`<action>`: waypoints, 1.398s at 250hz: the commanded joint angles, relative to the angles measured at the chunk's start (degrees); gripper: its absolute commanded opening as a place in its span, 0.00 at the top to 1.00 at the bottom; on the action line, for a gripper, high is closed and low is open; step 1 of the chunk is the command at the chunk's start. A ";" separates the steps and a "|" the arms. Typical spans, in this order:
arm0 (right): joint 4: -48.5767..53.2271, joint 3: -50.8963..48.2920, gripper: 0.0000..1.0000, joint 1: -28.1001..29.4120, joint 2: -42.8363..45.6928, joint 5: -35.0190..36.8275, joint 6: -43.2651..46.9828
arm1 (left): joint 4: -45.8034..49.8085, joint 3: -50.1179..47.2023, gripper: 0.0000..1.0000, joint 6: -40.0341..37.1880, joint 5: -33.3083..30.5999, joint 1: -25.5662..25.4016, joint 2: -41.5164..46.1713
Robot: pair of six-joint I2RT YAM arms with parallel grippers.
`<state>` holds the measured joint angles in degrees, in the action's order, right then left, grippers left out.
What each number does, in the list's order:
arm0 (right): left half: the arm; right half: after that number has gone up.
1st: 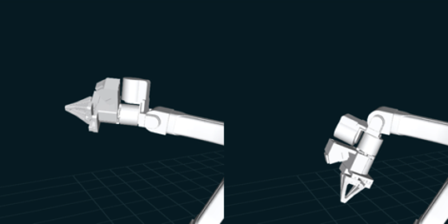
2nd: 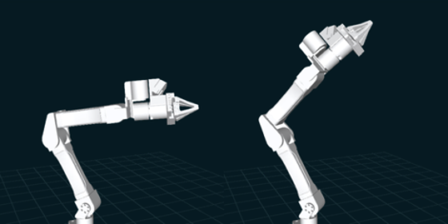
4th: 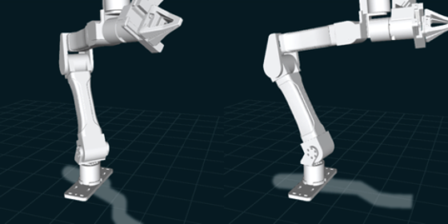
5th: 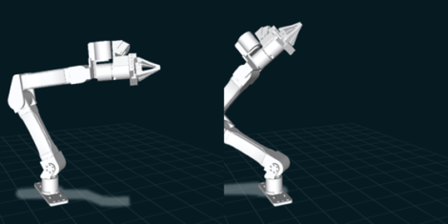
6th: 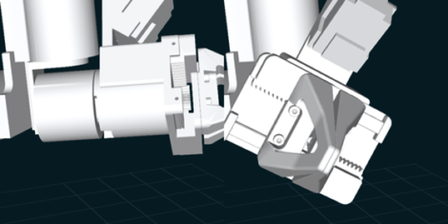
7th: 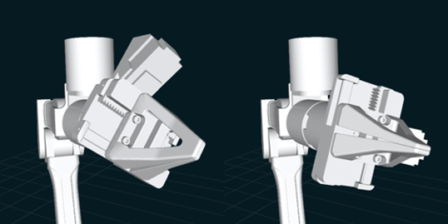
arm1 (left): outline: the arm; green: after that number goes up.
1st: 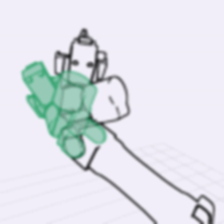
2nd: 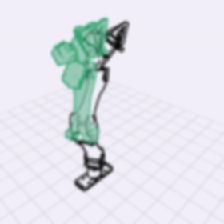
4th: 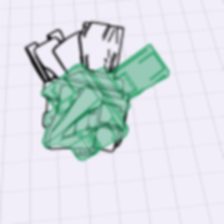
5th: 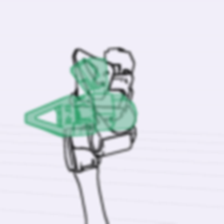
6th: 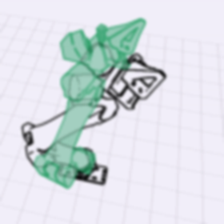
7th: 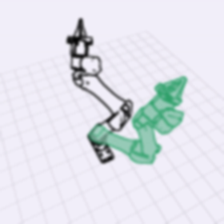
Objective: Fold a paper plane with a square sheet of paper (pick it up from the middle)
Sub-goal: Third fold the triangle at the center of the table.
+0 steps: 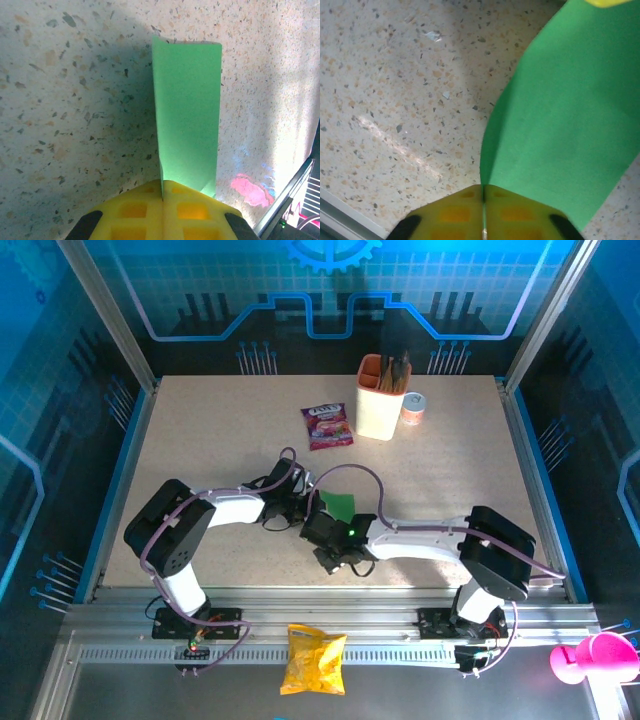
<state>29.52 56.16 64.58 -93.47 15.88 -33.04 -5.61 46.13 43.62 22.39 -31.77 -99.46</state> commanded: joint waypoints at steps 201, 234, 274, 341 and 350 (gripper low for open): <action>-7.85 -5.17 1.00 -7.71 3.69 -14.08 3.40 | 9.92 12.46 0.84 -4.23 5.84 3.43 0.62; -7.98 -5.14 1.00 -7.64 3.56 -14.26 3.41 | 10.67 16.02 0.87 -5.26 7.02 1.33 -4.20; -7.97 -5.10 1.00 -7.90 3.58 -14.52 3.54 | 11.24 17.32 0.93 -6.37 7.28 0.31 -7.94; -7.61 -4.70 1.00 -10.71 3.22 -17.40 5.93 | 15.91 18.41 1.00 -10.77 4.54 0.39 -11.91; -7.68 -4.66 1.00 -11.31 3.12 -18.11 6.35 | 16.38 18.51 1.00 -11.26 4.09 0.46 -12.45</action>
<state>21.78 51.57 55.27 -89.80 0.54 -28.80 6.70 62.61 35.81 27.70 -31.46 -110.06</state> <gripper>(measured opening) 0.061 0.052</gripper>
